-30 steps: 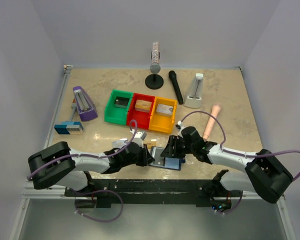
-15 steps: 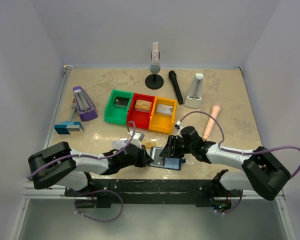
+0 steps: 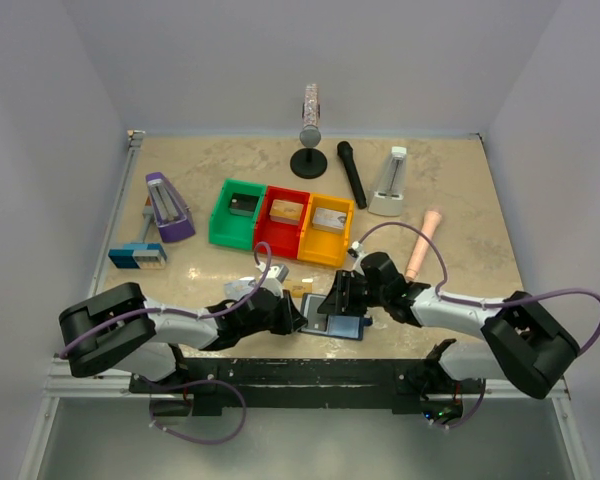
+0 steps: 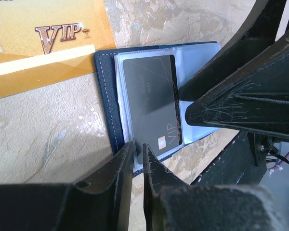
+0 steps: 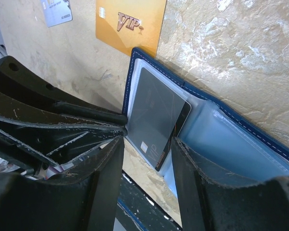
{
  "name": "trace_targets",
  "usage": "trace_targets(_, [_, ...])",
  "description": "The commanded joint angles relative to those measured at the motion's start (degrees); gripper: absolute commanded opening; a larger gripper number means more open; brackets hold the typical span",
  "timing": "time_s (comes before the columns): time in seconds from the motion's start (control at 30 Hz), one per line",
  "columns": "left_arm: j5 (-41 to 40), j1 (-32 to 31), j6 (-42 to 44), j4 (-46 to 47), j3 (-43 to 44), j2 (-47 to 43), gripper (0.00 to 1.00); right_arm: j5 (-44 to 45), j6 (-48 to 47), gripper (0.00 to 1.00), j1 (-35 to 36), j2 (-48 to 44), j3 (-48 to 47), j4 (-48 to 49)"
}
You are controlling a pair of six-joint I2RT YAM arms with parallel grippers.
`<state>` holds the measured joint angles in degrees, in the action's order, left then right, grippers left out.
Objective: Take the credit cards out of the card holder
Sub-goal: Remove the credit card from the card holder.
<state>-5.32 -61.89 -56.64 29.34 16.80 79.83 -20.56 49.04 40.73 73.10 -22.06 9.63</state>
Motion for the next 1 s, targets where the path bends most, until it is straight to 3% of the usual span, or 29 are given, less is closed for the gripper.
trace_targets(0.0, [-0.13,0.19,-0.49,0.89,-1.15,0.68,0.19,-1.33,0.54,0.48,-0.3,0.9,0.27,2.5])
trace_targets(0.4, [-1.62,0.19,0.04,-1.92,-2.29,-3.1,0.22,0.08,0.45,0.49,-0.21,1.78,1.5,1.8])
trace_targets(0.97, [-0.83,0.19,-0.4,-0.95,-2.65,-0.73,0.22,-0.98,1.32,0.49,-0.3,3.36,2.29,5.31])
